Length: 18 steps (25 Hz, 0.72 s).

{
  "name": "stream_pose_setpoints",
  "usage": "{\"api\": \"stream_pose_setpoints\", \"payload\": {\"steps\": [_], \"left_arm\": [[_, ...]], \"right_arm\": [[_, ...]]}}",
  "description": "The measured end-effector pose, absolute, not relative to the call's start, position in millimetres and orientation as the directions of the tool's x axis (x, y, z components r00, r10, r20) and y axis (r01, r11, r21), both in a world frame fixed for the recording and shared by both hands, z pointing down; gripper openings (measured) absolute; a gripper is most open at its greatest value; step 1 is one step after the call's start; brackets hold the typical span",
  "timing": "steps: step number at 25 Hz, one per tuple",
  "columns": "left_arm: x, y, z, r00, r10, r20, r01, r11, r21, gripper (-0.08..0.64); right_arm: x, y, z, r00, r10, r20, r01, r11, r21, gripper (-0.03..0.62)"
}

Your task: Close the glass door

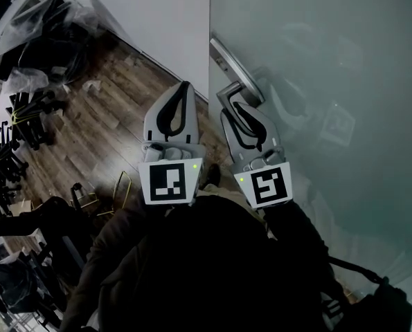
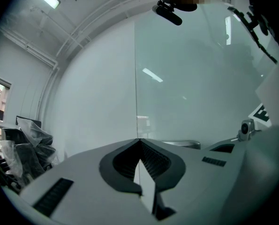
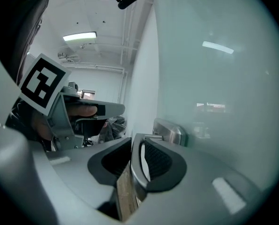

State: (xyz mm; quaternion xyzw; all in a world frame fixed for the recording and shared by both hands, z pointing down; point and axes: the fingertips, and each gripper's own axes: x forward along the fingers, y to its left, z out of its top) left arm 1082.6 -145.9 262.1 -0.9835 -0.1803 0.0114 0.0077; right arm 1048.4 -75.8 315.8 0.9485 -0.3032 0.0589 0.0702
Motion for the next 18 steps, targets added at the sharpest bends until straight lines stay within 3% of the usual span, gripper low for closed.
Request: {"api": "stream_pose_setpoints", "payload": {"steps": [18], "left_arm": [[1054.4, -163.2, 271.8, 0.956, 0.292, 0.008, 0.292, -0.956, -0.025, -0.003]], "right_arm": [[1045.7, -83.7, 321.3, 0.791, -0.597, 0.133, -0.605, -0.796, 0.026, 0.06]]}}
